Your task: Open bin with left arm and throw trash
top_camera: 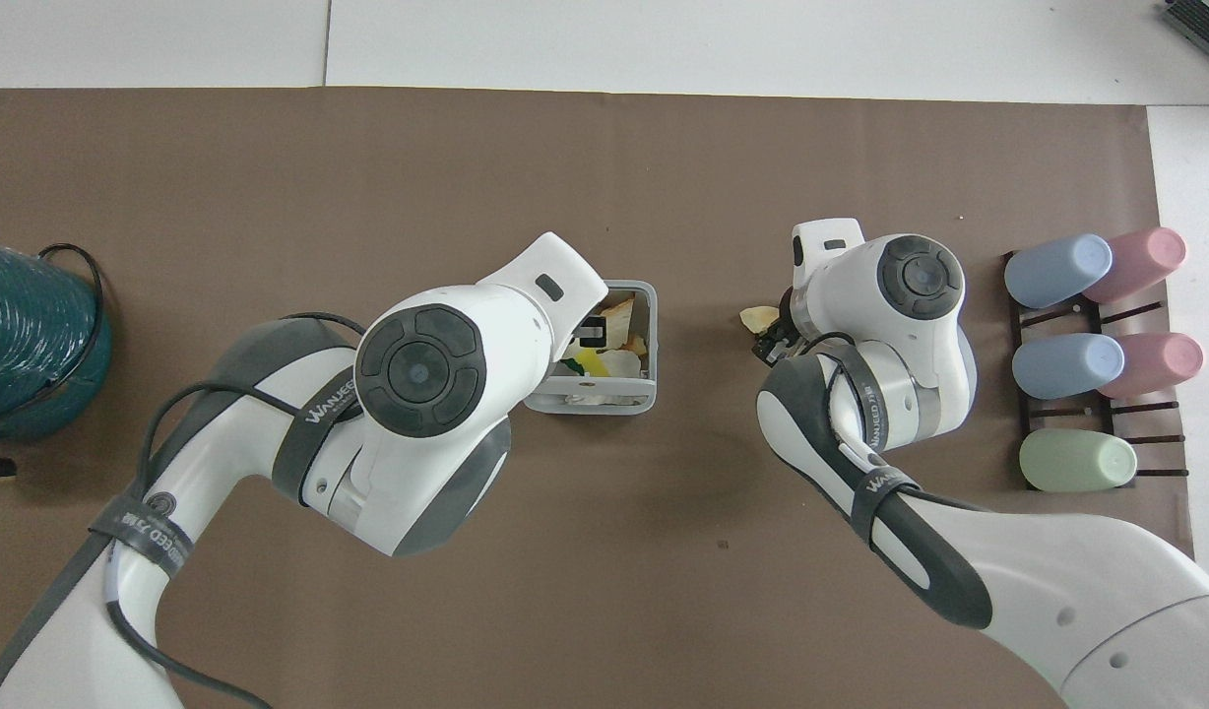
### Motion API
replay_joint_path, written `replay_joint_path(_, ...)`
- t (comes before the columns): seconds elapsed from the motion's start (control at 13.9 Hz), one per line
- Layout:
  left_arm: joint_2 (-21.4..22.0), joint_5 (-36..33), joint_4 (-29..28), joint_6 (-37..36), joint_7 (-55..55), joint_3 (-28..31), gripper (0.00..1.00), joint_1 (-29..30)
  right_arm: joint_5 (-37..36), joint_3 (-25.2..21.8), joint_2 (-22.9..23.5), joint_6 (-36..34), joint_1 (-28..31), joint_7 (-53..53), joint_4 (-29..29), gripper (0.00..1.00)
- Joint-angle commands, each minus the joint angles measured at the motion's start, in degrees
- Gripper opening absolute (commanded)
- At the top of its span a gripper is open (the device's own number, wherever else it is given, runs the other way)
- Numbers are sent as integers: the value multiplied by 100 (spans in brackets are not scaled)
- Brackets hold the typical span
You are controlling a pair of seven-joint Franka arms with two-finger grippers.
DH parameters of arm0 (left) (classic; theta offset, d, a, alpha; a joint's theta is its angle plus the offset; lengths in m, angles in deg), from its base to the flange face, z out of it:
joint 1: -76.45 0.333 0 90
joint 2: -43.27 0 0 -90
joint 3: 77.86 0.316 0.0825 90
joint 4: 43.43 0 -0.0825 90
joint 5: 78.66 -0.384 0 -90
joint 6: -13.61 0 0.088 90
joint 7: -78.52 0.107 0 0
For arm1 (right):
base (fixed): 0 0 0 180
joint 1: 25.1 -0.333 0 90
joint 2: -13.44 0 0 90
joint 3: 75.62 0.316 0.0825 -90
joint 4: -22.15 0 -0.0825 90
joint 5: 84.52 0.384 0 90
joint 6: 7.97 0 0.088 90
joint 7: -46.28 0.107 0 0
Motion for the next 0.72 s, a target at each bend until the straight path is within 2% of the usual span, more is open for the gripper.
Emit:
replay_joint_path(0.0,-27,85,81,-154,16,70,100,-65,-80,33,-199,-362,91,372,-163,0)
replay_joint_path(0.36,332,-11,3,-1400,165,166,100,189,122,86,-603,-1268,66,1776,-822,0)
replay_joint_path(0.5,657,-47,-173,-1508,707,167,100,584,690,147,-577,-1506,-22,2199,-1243,0)
replay_joint_path(0.65,982,-47,-453,-1570,903,158,100,936,1254,261,-559,-1402,-127,2542,-1324,0)
